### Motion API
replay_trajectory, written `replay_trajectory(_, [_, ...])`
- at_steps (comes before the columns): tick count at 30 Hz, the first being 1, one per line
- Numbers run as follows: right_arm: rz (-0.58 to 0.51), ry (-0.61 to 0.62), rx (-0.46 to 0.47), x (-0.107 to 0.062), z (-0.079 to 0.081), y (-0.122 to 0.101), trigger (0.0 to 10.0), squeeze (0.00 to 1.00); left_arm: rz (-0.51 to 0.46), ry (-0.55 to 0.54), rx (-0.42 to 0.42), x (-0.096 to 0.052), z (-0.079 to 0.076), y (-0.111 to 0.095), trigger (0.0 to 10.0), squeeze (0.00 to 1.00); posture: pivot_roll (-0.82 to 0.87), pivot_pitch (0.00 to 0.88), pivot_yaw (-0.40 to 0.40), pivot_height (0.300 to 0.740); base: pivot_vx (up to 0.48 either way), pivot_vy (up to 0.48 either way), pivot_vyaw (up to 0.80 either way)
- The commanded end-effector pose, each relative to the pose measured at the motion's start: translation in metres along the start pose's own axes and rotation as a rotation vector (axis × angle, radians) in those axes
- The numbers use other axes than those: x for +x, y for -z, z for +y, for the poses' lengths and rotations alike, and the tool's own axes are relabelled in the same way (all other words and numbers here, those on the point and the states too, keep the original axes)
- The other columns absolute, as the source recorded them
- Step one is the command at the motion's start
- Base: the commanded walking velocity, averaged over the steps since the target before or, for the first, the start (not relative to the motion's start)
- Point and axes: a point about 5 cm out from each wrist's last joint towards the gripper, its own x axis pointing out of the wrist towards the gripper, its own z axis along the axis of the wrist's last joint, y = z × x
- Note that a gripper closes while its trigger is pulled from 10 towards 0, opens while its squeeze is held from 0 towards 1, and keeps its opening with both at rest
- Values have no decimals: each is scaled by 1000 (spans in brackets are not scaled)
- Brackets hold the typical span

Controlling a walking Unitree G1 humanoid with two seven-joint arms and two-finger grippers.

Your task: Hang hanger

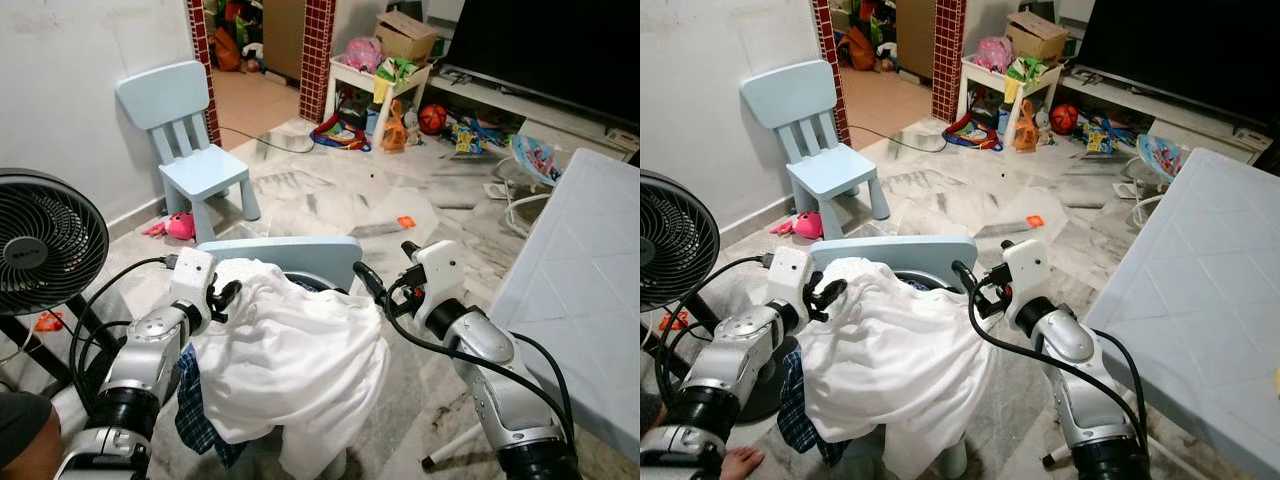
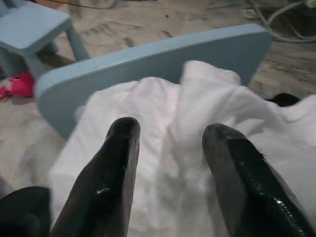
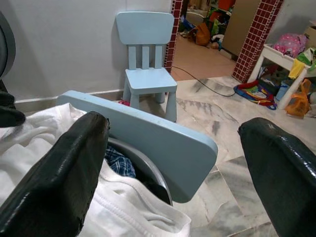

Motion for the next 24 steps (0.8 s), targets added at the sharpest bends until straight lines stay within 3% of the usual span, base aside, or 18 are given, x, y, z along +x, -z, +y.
replay_trajectory(1, [-18,12,-15,-2,-3,-5,10000,0,11,30,11,4,-5,0,8941,1000,-40,0,-53,740,0,0,0])
replay_trajectory(2, [-18,12,-15,-2,-3,-5,10000,0,18,34,7,4,-5,2,196,0,-40,0,-53,740,0,0,0])
replay_trajectory(14, [-21,18,-16,0,-3,-6,10000,0,135,89,19,6,-5,25,0,0,-43,0,-49,740,0,0,0])
replay_trajectory(24, [-22,17,-18,1,-4,-7,10000,0,148,69,14,6,-1,29,0,0,-43,0,-51,740,0,0,0])
